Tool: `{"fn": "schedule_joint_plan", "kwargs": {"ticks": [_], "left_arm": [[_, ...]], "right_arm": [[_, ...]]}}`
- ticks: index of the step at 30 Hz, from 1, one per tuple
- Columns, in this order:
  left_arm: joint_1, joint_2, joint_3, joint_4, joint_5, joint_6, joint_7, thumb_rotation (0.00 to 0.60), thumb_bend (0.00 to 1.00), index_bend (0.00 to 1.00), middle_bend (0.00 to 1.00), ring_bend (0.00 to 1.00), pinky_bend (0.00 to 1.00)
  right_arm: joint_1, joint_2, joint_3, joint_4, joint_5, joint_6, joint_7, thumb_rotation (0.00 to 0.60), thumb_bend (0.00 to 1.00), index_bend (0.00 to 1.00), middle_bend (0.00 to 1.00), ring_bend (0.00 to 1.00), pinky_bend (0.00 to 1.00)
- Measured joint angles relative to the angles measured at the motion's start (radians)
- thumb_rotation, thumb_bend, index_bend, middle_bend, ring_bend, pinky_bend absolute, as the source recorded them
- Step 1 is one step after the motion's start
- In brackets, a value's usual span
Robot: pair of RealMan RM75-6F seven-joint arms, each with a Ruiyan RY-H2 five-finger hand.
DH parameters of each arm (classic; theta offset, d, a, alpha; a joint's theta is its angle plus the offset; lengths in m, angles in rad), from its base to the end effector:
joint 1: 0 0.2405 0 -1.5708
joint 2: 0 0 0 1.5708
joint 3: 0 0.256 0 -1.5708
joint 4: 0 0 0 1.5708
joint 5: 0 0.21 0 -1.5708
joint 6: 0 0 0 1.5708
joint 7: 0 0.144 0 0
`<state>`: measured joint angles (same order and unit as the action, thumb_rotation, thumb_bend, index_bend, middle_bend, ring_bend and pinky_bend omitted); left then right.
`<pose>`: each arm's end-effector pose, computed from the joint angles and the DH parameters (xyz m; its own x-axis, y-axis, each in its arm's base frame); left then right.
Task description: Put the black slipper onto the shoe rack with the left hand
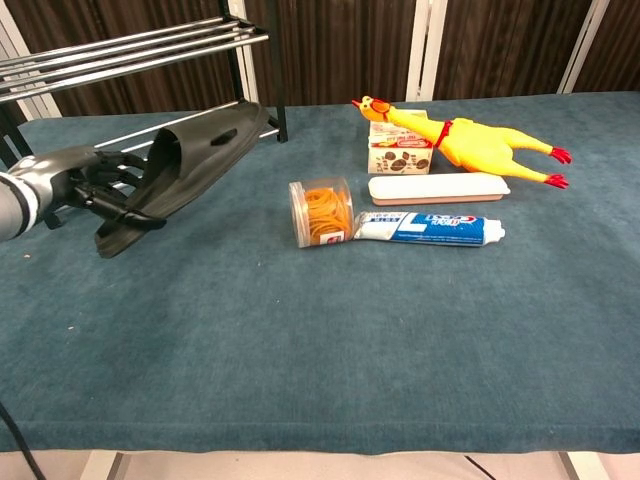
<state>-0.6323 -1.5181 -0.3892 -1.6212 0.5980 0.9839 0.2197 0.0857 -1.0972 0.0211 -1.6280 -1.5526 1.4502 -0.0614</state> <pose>-0.1817 0.3490 0.0120 -0.1680 0.3046 0.9375 0.9729 0.2042 0.1080 -0.3069 -0.1746 0.1531 0.4629 -0.0608 0.8843 -0.8859 -0.0652 0.4592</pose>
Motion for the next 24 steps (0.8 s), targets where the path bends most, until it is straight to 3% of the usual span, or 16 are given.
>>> {"fn": "schedule_joint_plan", "kwargs": {"ticks": [7,12,24], "left_arm": [[-0.078,-0.026,-0.032,0.064,-0.114,0.059,0.115,0.600,0.31,0.55,0.77,0.77,0.96],[-0.182,-0.071,-0.089,0.216,-0.289,0.112,0.252,0.600,0.31,0.55,0.77,0.78,0.96],[-0.306,-0.129,-0.216,0.422,-0.519,0.123,0.377,0.600,0.31,0.52,0.77,0.78,0.96]], "right_arm": [[-0.003,0.009,-0.005,-0.001,-0.007,0.003,0.019,0.600,0.08,0.00,0.00,0.00,0.02],[-0.001,0.014,-0.006,-0.001,-0.011,0.001,0.029,0.600,0.08,0.00,0.00,0.00,0.02],[-0.005,0.027,-0.010,-0.001,-0.021,0.010,0.062,0.600,0.08,0.00,0.00,0.00,0.02]]}}
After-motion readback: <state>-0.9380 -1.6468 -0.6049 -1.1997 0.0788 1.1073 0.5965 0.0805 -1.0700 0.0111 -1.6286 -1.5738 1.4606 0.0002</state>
